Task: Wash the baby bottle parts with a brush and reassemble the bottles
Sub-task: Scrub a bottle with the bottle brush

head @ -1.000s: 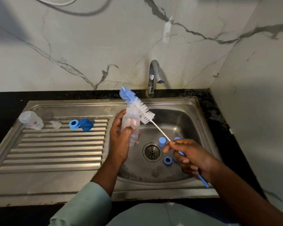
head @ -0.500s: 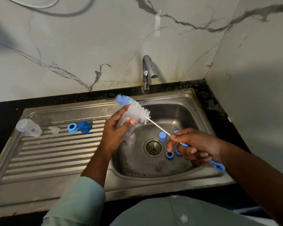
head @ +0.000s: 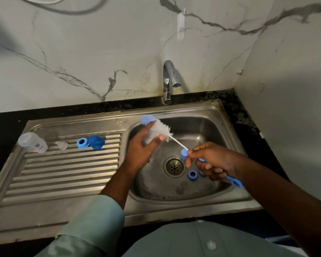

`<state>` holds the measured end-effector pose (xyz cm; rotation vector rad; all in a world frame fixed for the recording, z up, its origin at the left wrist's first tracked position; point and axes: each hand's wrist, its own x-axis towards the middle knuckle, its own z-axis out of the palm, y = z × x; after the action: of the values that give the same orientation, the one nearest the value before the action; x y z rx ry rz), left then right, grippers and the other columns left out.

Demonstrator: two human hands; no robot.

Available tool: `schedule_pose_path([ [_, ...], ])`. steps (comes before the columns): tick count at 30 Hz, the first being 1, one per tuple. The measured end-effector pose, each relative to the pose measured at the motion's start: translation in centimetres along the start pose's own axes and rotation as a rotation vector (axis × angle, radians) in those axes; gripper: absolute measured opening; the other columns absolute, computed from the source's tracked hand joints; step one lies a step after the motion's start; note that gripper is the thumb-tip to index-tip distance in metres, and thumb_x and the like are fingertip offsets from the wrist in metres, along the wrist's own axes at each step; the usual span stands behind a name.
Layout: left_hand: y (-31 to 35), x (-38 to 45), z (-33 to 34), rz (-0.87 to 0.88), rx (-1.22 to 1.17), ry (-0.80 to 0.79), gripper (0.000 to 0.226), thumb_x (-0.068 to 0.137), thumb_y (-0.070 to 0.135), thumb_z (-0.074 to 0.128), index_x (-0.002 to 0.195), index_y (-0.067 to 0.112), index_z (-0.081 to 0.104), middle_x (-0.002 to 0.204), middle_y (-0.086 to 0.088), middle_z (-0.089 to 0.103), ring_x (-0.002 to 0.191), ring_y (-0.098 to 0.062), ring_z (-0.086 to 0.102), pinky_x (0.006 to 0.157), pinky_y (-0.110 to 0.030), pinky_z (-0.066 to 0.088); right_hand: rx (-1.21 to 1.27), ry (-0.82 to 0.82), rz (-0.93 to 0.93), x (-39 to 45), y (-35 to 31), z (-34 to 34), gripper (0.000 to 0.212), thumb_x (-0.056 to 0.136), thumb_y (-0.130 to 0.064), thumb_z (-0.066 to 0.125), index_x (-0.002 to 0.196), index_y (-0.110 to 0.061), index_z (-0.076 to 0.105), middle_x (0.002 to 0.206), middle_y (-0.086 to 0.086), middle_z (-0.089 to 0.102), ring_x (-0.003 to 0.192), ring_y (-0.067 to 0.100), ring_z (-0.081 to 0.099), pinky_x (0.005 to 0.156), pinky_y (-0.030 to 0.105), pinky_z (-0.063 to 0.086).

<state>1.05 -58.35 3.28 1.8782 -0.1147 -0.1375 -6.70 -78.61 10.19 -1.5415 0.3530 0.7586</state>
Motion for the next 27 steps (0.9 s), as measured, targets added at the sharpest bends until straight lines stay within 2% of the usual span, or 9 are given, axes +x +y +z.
schedule_pose_path([
  [2, -0.4, 0.1, 1.0, -0.032, -0.04, 0.076, 0.051, 0.087, 0.044, 0.066, 0.135, 0.042, 0.048, 0.135, 0.007, 0.05, 0.112, -0.015, 0.058, 0.058, -0.017, 0.053, 0.013, 0.042, -0.016, 0.3, 0.1, 0.2, 0.036, 0.102, -0.022, 0.039, 0.084, 0.003, 0.059, 0.041, 0.0, 0.03, 0.026, 0.007, 0.02, 0.032, 0.008, 0.019],
  [5, -0.9, 1.6, 0.2, -0.282, -0.521, 0.347, 0.048, 0.09, 0.041, 0.066, 0.134, 0.032, 0.049, 0.133, -0.002, 0.055, 0.109, -0.024, 0.061, 0.06, -0.027, 0.056, -0.039, 0.123, -0.067, 0.2, 0.8, 1.1, 0.039, 0.101, -0.026, 0.043, 0.086, 0.003, 0.063, 0.041, 0.0, 0.033, 0.027, 0.008, 0.021, 0.033, 0.01, 0.018],
  [9, -0.6, 1.8, 0.1, -0.404, -0.903, 0.184, 0.057, 0.084, 0.037, 0.07, 0.134, 0.017, 0.051, 0.125, -0.014, 0.066, 0.109, -0.031, 0.067, 0.071, -0.04, 0.059, -0.478, 0.454, -0.27, 1.5, 2.3, 2.5, 0.03, 0.098, -0.025, 0.049, 0.076, -0.012, 0.064, 0.048, -0.008, 0.043, 0.046, 0.008, 0.044, 0.049, 0.02, 0.038],
  [12, 0.4, 1.9, -0.1, -0.434, -0.963, 0.28, 0.061, 0.079, 0.042, 0.072, 0.132, 0.02, 0.051, 0.121, -0.011, 0.067, 0.107, -0.031, 0.068, 0.072, -0.041, 0.06, -1.007, 0.573, -0.316, 1.6, 3.4, 2.9, 0.024, 0.099, -0.038, 0.035, 0.094, -0.027, 0.056, 0.074, -0.005, 0.054, 0.075, 0.02, 0.06, 0.072, 0.033, 0.05],
  [14, 0.5, 2.5, -1.0, -0.442, -0.989, 0.432, 0.056, 0.082, 0.036, 0.074, 0.131, 0.024, 0.05, 0.121, -0.01, 0.064, 0.103, -0.031, 0.068, 0.071, -0.04, 0.06, -1.132, 0.547, -0.312, 1.0, 4.5, 2.6, 0.026, 0.1, -0.041, 0.03, 0.107, -0.029, 0.053, 0.088, -0.001, 0.064, 0.085, 0.024, 0.063, 0.075, 0.033, 0.051],
  [16, 0.6, 2.6, -1.2, -0.426, -0.948, 0.465, 0.054, 0.085, 0.027, 0.074, 0.132, 0.025, 0.048, 0.119, -0.009, 0.064, 0.101, -0.029, 0.068, 0.067, -0.038, 0.06, -1.094, 0.541, -0.346, 0.7, 5.0, 2.6, 0.028, 0.1, -0.041, 0.032, 0.111, -0.028, 0.054, 0.09, 0.001, 0.067, 0.087, 0.025, 0.063, 0.074, 0.032, 0.048],
  [21, 1.1, 1.4, 1.0, -0.415, -0.84, 0.253, 0.042, 0.088, 0.023, 0.068, 0.128, 0.02, 0.056, 0.115, -0.011, 0.071, 0.103, -0.031, 0.069, 0.067, -0.036, 0.057, -1.014, 0.581, -0.433, 1.7, 4.1, 3.0, 0.026, 0.1, -0.036, 0.035, 0.105, -0.023, 0.057, 0.078, 0.002, 0.063, 0.067, 0.019, 0.054, 0.064, 0.031, 0.048],
  [24, 1.3, 2.4, -0.2, -0.414, -0.969, 0.371, 0.042, 0.088, 0.027, 0.07, 0.126, 0.019, 0.056, 0.111, -0.009, 0.072, 0.095, -0.027, 0.072, 0.068, -0.04, 0.06, -1.101, 0.514, -0.414, 0.4, 4.8, 3.0, 0.028, 0.1, -0.038, 0.031, 0.117, -0.028, 0.052, 0.09, 0.002, 0.066, 0.083, 0.024, 0.063, 0.072, 0.034, 0.05],
  [27, 1.8, 1.6, 1.2, -0.398, -0.794, 0.239, 0.036, 0.088, 0.027, 0.07, 0.121, 0.018, 0.059, 0.101, -0.008, 0.073, 0.083, -0.023, 0.072, 0.063, -0.037, 0.059, -1.114, 0.528, -0.409, 1.3, 4.0, 3.6, 0.024, 0.099, -0.034, 0.033, 0.114, -0.027, 0.049, 0.093, 0.004, 0.066, 0.089, 0.029, 0.064, 0.072, 0.035, 0.049],
])
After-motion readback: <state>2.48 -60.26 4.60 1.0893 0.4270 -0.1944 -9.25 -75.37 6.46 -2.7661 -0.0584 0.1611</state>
